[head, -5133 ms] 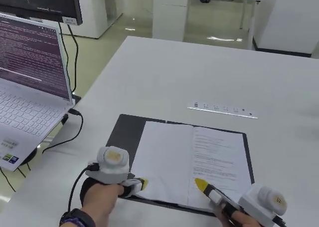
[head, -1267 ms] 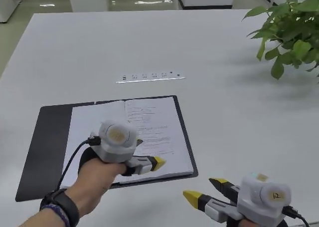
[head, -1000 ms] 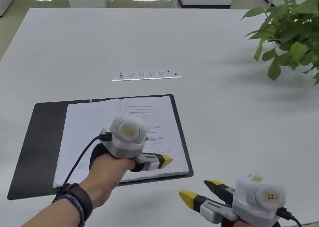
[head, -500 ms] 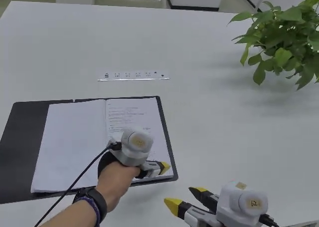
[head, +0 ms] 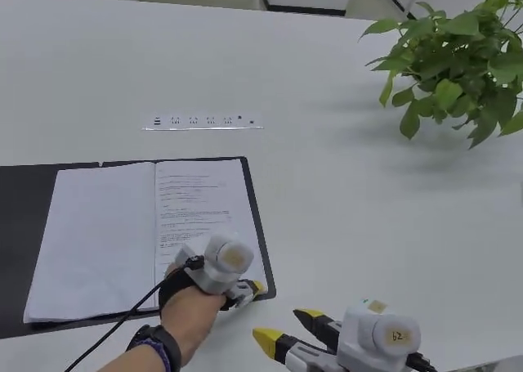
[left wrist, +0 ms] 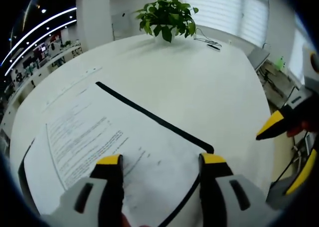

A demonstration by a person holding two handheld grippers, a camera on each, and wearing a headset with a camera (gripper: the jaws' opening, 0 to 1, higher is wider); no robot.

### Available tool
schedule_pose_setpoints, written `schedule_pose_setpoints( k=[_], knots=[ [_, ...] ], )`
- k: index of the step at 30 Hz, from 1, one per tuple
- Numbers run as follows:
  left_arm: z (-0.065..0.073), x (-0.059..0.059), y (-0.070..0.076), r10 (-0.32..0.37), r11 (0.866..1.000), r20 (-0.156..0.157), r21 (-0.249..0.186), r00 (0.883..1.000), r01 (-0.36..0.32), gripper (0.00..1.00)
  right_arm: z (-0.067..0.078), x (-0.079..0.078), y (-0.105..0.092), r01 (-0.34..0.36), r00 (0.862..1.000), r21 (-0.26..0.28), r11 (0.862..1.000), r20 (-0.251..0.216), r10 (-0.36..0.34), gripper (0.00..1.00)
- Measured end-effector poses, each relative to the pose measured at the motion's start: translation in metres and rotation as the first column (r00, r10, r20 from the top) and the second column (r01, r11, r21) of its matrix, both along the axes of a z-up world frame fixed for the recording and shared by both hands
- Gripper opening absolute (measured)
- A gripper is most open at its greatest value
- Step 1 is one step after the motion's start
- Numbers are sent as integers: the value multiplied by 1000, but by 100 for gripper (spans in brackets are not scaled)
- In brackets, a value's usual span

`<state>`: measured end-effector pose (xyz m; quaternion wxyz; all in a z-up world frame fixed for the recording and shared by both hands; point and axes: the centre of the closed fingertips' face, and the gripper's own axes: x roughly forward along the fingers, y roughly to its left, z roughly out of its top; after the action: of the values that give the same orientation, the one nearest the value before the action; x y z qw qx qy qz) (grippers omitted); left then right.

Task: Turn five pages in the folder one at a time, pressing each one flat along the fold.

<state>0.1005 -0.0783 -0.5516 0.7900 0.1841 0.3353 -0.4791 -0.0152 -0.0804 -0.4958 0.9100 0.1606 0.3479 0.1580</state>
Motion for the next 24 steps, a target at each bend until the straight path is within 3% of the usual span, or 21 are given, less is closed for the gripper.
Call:
schedule_pose_setpoints(
  k=[6,13,18,21,24],
  knots=[
    [2,7,6,1,999,-5,-33,1000,-2,53,-4,0,0,2,1000,4,1000,-7,-2,50],
    [5,13,17,73,994,-51,-83,996,-77,40,-4,14,-4,22,1000,26,999,12,-22,48],
    [5,12,28,98,990,-61,-98,993,-103,32,2,42,-9,52,997,78,996,55,-56,46],
    [5,11,31,114,986,-75,-114,991,-122,31,5,67,-11,90,991,150,985,83,-103,45],
    [5,10,31,120,985,-75,-114,990,-128,30,1,88,-11,91,991,156,983,81,-105,46]
  ],
)
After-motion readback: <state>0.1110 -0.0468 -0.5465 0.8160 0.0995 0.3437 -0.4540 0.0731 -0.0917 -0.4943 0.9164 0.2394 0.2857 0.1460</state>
